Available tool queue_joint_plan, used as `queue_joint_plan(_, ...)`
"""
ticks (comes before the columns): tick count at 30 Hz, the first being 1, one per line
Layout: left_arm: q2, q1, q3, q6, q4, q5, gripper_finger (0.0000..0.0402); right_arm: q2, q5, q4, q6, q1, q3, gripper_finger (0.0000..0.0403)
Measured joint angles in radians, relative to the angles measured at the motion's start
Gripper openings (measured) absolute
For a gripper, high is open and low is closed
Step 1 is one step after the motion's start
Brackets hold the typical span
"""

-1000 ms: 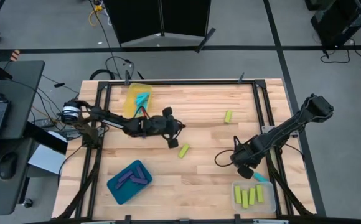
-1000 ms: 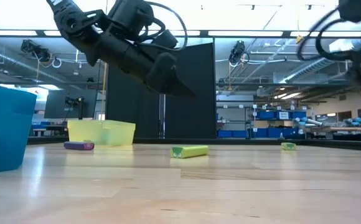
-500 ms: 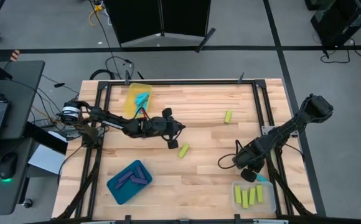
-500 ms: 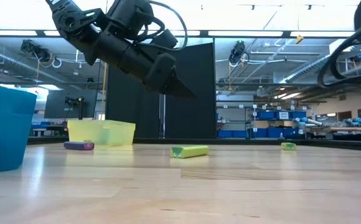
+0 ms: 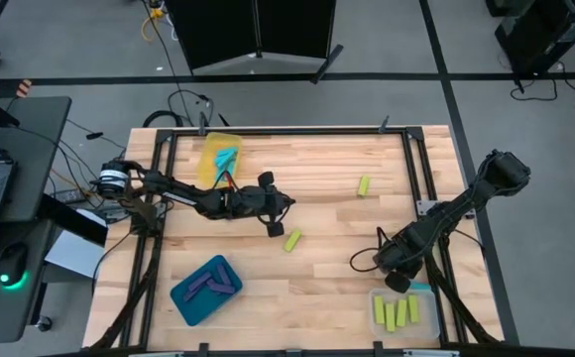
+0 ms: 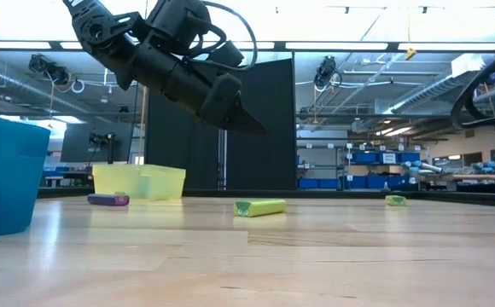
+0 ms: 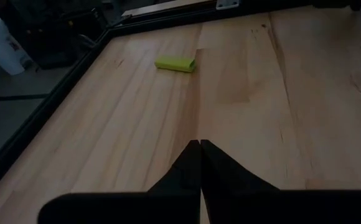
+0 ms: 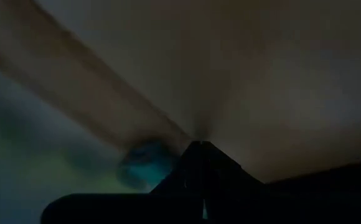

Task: Sort blocks
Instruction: Put the blue block into the yellow bin

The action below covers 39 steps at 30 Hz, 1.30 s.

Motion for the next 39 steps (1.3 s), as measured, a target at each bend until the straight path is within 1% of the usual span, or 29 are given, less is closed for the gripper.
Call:
queue_joint_plan(6,0.0,0.0,0.0,0.0,0.0,0.0,0.0008,0.0,0.032,-0.155,-0.03,0.008,0.071,0.0004)
queue_joint_plan(8,0.0,0.0,0.0,0.0,0.0,0.0,0.0008,0.0,0.031,-0.174,-0.033,0.014,0.099,0.0004)
queue_joint_plan(11,0.0,0.0,0.0,0.0,0.0,0.0,0.0008,0.0,-0.001,-0.119,-0.029,0.03,0.114,0.0004)
queue_joint_plan(15,0.0,0.0,0.0,0.0,0.0,0.0,0.0008,0.0,-0.04,-0.011,-0.002,0.048,0.095,0.0004)
queue_joint_plan(20,0.0,0.0,0.0,0.001,0.0,-0.001,0.0008,0.0,-0.043,-0.008,0.023,0.065,0.072,0.0004)
queue_joint_plan(39,0.001,0.0,0.001,0.0,0.0,-0.001,0.0008,0.009,-0.057,0.043,0.004,0.067,0.068,0.0004)
